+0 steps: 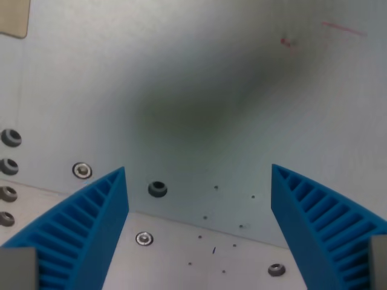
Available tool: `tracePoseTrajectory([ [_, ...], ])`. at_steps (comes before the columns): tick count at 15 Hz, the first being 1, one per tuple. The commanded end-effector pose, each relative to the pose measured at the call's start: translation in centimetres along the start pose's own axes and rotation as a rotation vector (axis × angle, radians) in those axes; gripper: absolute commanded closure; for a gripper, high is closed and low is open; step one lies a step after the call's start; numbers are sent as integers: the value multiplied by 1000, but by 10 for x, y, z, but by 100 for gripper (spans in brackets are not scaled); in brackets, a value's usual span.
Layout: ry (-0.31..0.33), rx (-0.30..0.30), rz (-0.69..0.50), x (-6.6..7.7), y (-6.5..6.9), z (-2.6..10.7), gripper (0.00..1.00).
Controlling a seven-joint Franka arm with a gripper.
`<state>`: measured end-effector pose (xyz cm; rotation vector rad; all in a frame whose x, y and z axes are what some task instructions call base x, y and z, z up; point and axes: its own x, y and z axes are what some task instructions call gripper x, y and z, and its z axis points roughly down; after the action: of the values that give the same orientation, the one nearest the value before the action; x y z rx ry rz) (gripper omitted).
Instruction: Move in base negative x
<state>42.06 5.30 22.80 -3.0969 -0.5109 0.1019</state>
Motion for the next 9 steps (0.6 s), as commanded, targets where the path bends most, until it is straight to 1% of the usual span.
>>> tracePoseTrajectory([
  [1, 53, -12, 10, -29, -15, -8, 0],
  [9, 53, -12, 10, -68, -41, 1, 0],
])
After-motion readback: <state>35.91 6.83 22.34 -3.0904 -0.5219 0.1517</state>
